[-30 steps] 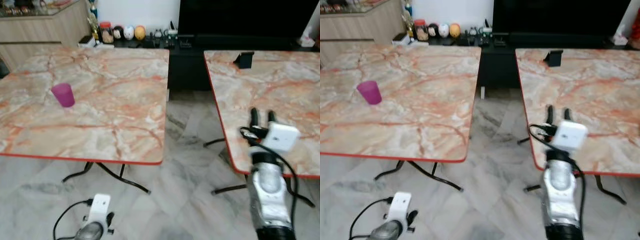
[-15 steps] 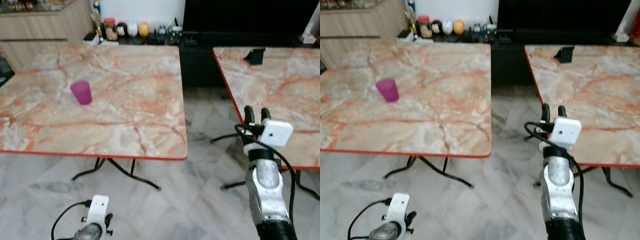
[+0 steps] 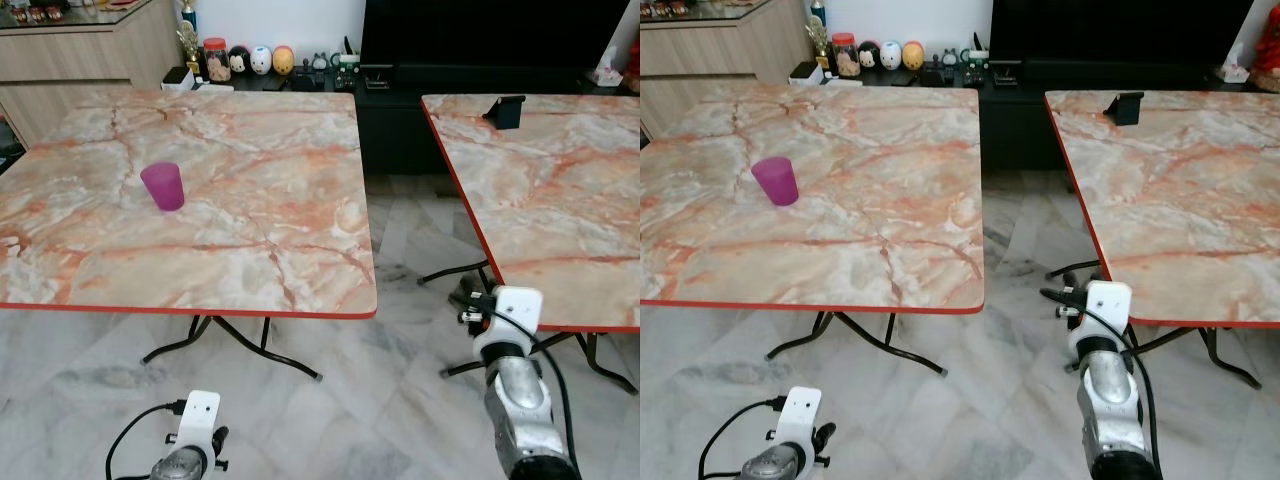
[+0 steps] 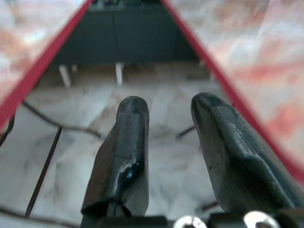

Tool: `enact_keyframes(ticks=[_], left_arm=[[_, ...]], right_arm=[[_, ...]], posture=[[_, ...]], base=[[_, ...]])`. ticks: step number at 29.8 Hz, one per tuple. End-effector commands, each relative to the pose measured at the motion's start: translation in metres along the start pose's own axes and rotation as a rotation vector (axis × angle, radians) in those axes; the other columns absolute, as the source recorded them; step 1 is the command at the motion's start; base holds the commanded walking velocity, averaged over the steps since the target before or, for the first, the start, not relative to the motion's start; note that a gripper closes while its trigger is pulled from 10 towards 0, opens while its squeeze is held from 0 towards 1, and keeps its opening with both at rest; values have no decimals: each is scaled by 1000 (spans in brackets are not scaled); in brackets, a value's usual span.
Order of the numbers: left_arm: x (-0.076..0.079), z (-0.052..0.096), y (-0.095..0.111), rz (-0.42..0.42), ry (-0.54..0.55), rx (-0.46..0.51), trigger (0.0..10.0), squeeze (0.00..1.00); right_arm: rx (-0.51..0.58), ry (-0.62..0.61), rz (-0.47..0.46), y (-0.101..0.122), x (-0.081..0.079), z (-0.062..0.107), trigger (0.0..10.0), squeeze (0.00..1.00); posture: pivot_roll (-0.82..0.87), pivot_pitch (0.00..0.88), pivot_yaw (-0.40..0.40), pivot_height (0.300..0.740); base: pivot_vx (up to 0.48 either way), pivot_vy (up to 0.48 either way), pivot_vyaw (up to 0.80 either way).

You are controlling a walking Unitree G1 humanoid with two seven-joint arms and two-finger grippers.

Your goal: Setting the table

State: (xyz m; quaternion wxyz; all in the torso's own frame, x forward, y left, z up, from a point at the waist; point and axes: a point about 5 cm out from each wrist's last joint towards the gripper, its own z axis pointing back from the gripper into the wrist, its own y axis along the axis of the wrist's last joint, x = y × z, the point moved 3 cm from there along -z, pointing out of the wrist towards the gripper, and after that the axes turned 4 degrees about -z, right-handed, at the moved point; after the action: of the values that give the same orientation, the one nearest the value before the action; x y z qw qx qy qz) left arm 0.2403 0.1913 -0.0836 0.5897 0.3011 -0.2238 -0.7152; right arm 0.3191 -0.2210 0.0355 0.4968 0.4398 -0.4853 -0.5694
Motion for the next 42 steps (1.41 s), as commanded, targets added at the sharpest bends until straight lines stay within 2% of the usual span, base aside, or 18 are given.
enact_keyframes(ticks=[1,4,9,10,11,12,13,14,16,17,22,25,30,34,42], left_arm=[[2,0,-4,-12,-8,-17,10000,0],[2,0,-4,-12,-8,-17,10000,0],[1,0,-4,-15,-7,-19,10000,0],[1,0,-4,-15,-5,-19,10000,0],[1,0,-4,-14,-4,-19,10000,0],[0,0,-4,-14,-3,-19,10000,0],[0,0,-4,-14,-3,-19,10000,0],[0,0,-4,-14,-2,-18,10000,0],[0,1,-4,-13,-2,-17,10000,0],[0,1,-5,-12,-1,-18,10000,0],[0,1,-6,-11,-1,-22,10000,0],[1,1,-7,-11,-2,-24,10000,0],[0,2,-9,-9,0,-30,10000,0],[-1,2,-11,2,4,-37,10000,0],[-4,2,-12,2,10,-40,10000,0]], right_arm=[[-50,6,7,-12,-1,1,10000,0],[-152,-1,-17,-37,-2,9,10000,0],[-376,-43,-39,-87,0,36,10000,0],[-464,-74,-43,-106,3,50,10000,0],[-483,-81,-43,-110,3,53,10000,0],[-585,-123,-67,-131,6,74,10000,0],[-585,-123,-67,-131,6,74,10000,0],[-651,-153,-85,-145,7,90,10000,0],[-689,-187,-122,-154,7,101,10000,0],[-725,-215,-153,-163,5,113,10000,0],[-761,-186,-164,-173,-5,127,10000,0],[-775,-196,-148,-175,-2,130,10000,0],[-749,-170,-101,-168,4,121,10000,0],[-738,-100,-52,-165,-3,114,10000,0],[-766,-78,-52,-169,-14,119,10000,0]], posture=[[-20,0,14,731],[-22,0,17,731],[-20,0,20,731],[-20,0,20,731],[-20,0,20,731],[-14,0,19,731],[-14,0,19,731],[-6,0,18,731],[-6,0,18,731],[-5,0,19,731],[-5,0,19,731],[-5,0,19,731],[-7,0,17,731],[-11,0,17,731],[7,0,13,731]], base=[[0,0,0],[0,0,0],[0,0,0],[0,0,0],[0,0,0],[0,0,0],[0,0,0],[0,0,0],[0,0,0],[0,0,0],[0,0,0],[0,0,0],[0,0,0],[0,0,0],[0,68,0]])
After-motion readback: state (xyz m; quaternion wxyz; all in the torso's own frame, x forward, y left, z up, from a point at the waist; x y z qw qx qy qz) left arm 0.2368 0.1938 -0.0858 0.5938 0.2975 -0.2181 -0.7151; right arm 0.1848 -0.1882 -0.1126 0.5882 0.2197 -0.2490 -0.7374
